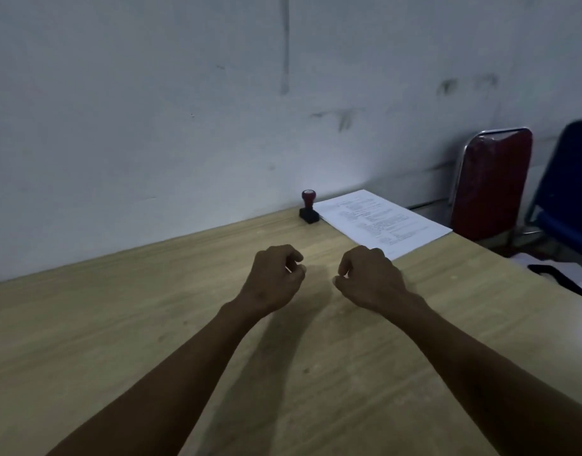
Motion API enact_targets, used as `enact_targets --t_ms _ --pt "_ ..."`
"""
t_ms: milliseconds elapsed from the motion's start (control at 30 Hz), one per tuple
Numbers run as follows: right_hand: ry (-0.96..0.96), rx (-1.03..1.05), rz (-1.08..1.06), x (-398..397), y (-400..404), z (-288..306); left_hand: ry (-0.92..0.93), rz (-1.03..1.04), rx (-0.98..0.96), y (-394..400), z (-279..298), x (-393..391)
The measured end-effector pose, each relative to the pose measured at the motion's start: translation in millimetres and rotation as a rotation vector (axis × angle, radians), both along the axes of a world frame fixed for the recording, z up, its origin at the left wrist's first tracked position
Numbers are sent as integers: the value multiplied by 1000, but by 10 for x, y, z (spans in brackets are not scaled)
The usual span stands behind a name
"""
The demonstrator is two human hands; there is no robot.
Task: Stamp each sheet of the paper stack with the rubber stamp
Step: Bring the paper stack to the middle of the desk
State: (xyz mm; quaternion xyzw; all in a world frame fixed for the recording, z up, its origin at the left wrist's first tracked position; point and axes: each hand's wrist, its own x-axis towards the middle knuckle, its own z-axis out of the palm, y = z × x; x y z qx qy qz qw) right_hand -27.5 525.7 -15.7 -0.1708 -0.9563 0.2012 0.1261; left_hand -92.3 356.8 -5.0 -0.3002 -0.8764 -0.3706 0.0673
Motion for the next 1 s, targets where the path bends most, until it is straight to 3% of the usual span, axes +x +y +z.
enact_targets --t_ms 67,200,467,733,1000 --pt "15 -3 -23 -37 185 -19 -119 3 46 224 16 -52" --pt "59 38 -73 -233 583 -56 -589 19 322 693 84 -180" --pt "-26 132 -262 -790 1359 -72 -1068 75 505 1506 181 -508" --pt "-231 -38 -392 -934 2076 -37 -1207 175 595 1891 285 -755" --pt "-157 -11 -402 -955 2141 -139 -1296 307 683 2094 478 -771"
